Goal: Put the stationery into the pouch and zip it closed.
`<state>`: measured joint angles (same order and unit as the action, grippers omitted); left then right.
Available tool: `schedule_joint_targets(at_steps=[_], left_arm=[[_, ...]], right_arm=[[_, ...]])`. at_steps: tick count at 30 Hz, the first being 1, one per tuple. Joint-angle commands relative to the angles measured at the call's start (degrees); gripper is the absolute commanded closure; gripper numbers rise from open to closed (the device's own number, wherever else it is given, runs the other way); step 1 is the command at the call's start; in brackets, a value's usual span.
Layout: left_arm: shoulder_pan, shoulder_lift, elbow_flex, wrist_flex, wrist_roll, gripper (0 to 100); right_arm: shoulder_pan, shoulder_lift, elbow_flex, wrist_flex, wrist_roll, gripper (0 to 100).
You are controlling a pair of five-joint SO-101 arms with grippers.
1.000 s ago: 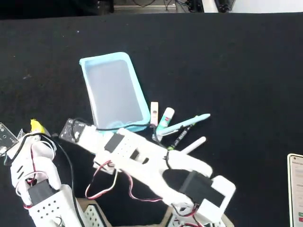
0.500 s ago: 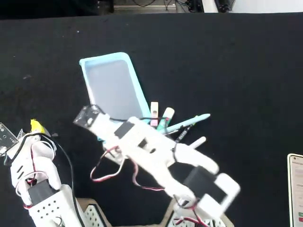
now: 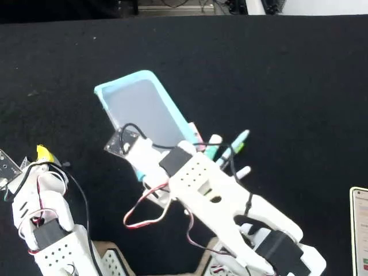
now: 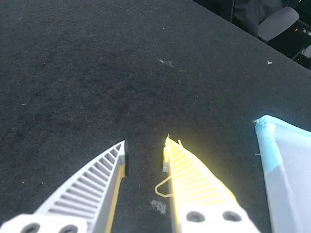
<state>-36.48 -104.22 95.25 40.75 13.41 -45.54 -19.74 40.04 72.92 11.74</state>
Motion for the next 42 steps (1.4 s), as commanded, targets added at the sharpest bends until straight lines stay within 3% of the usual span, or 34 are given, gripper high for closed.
schedule_joint_targets(at_steps=[1,9,16,20,26,34,42], left_arm=[[-0.2,-0.4,-2.0,-0.7,0.0,87],[-0.2,-0.4,-2.0,-0.7,-0.1,87],[-0.2,-0.4,-2.0,-0.7,-0.1,87],[-0.2,-0.4,-2.0,-0.7,-0.1,87],[-0.2,-0.4,-2.0,-0.6,-0.1,87],[-0.2,-0.4,-2.0,-0.8,-0.1,87],[-0.2,-0.4,-2.0,-0.7,-0.1,87]], right_arm=[[0.7,2.7,1.9,-4.7,-0.2,80.3],[-1.1,3.8,-3.0,-3.1,-0.4,79.9],[-9.1,3.9,4.2,-10.5,-0.1,80.0],[-5.9,3.9,8.8,-16.6,0.0,80.0],[2.9,4.0,12.2,-21.5,7.6,80.0],[-2.1,12.4,10.5,-22.6,7.4,80.0],[-1.0,21.8,1.7,-16.9,7.4,81.9]])
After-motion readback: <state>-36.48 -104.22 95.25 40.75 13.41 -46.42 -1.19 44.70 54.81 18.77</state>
